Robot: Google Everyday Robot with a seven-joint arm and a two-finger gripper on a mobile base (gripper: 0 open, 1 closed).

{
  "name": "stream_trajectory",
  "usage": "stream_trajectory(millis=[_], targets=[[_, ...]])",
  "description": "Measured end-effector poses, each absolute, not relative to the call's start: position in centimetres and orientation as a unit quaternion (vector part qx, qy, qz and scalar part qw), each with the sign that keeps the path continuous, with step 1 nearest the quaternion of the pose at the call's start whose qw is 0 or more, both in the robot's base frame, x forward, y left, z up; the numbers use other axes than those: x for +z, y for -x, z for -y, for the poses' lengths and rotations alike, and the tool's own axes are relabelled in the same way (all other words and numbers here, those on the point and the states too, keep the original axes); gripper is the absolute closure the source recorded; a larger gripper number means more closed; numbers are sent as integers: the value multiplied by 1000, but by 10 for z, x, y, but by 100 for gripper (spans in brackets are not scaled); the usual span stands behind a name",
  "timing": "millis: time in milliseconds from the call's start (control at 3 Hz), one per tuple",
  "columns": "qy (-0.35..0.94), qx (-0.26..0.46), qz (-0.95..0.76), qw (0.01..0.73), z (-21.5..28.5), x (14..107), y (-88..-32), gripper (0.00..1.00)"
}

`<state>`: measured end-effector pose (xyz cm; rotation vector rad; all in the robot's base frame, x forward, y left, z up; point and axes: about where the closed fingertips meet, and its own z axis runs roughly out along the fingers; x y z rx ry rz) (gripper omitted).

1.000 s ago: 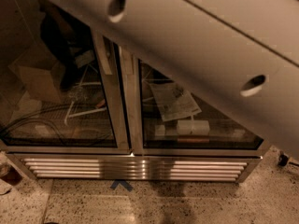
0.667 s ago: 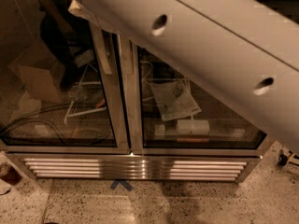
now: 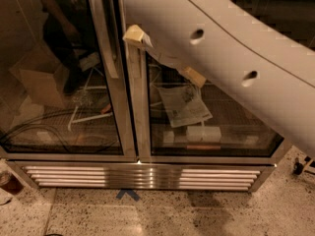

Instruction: Place 7up can into top drawer

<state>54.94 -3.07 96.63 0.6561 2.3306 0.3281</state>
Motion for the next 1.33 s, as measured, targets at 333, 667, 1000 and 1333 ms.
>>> stream_trajectory(millis=[333,667,1000,1333], targets=[[-276,100,-890,350,78,952,-541,0],[-250,94,-896,354,72,954,-541,0],[-250,94,-896,354,72,954,-541,0],[-319,149,-885,304,99,959,-543,0]])
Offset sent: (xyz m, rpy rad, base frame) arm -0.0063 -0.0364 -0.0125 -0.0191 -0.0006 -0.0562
